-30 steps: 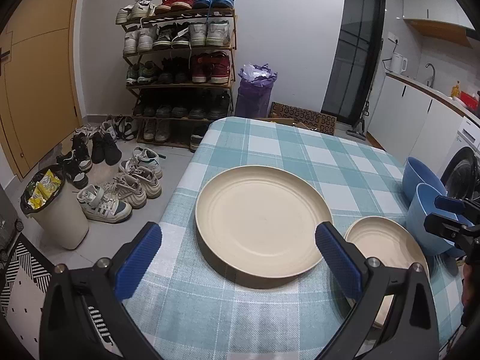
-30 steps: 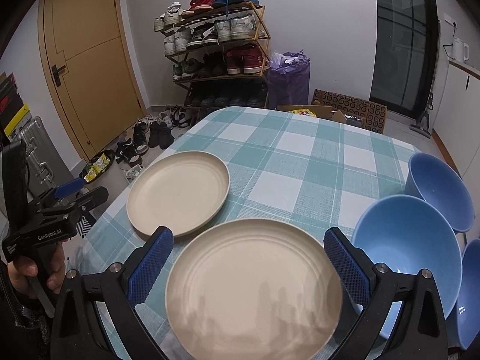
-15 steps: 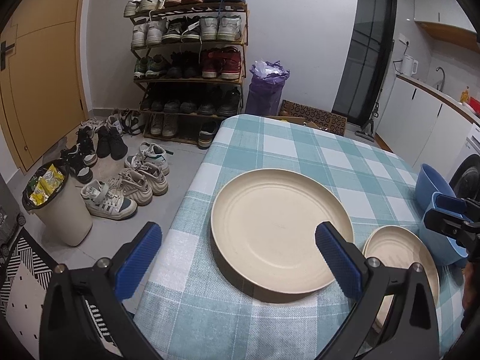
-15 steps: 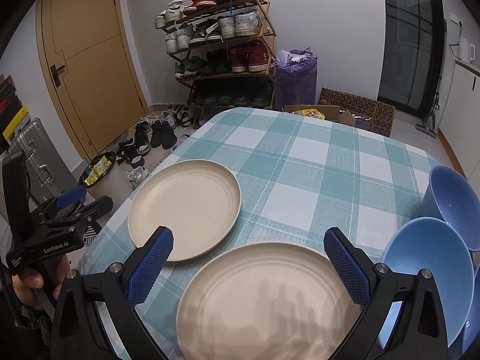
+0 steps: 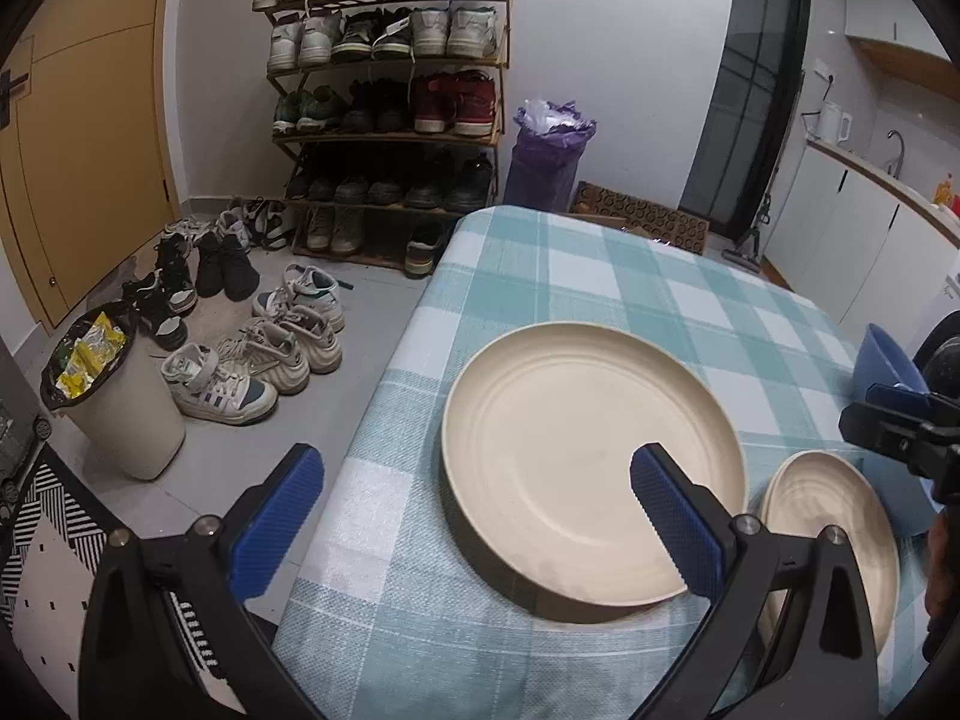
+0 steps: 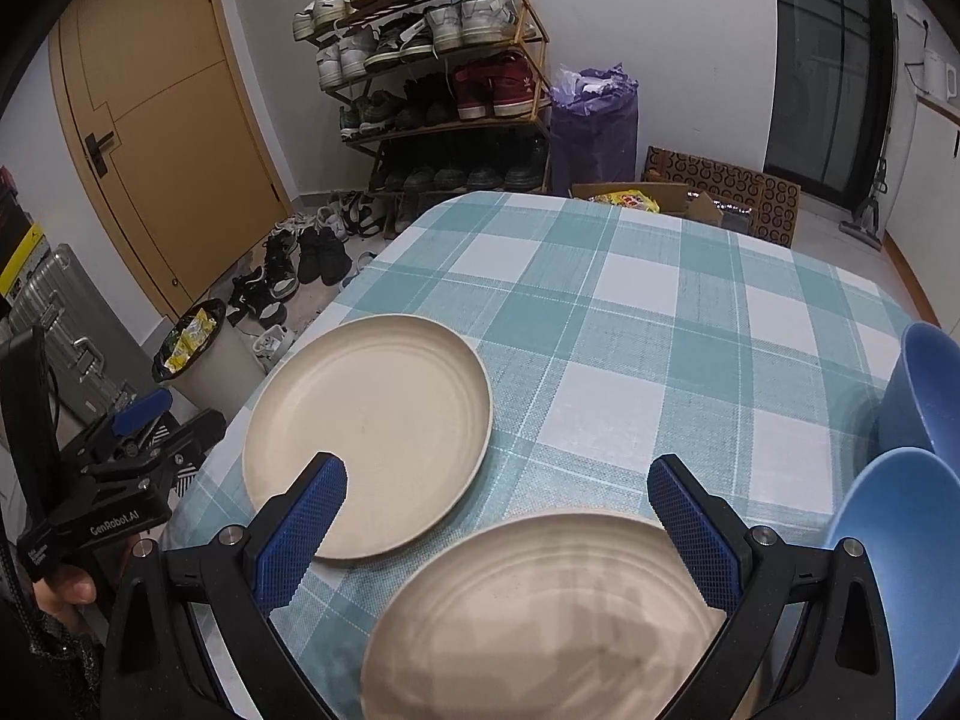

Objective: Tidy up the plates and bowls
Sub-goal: 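Move both grippers to the rim of the loose cream plate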

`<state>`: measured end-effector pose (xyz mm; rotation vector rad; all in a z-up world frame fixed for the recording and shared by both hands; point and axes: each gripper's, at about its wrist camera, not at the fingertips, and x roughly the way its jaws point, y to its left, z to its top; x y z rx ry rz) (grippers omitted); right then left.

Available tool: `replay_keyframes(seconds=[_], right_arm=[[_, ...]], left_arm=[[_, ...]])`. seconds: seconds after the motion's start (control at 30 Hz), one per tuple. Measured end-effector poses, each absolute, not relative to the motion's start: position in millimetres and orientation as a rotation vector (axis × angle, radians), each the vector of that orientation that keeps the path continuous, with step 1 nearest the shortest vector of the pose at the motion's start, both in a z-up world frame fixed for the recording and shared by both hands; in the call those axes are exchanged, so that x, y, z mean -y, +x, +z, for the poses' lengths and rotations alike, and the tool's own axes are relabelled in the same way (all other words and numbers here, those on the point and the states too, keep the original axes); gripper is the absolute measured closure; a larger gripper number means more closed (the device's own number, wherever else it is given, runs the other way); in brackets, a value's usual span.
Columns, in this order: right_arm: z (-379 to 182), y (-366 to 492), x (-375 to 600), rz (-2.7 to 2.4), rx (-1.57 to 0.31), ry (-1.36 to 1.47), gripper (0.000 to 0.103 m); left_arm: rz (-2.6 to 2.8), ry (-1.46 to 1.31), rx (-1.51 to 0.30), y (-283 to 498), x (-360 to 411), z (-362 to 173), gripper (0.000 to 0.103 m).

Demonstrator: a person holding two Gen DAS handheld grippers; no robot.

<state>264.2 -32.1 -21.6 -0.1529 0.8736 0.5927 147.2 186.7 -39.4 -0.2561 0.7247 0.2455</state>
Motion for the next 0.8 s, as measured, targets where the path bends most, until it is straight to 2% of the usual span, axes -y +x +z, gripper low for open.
replay_keyframes(seconds=[0.6,0.8], right_arm=[[-62,290,3,0.588,-0.969,-0.156,0.001],[-77,294,-6,0.602,-1.001,-0.174,0.008]], left_arm=[[0.23,-0.284,-0.779,159,-191,-71,0.002],[0.222,-0.302,-0.788,158,-193,-76,0.008]])
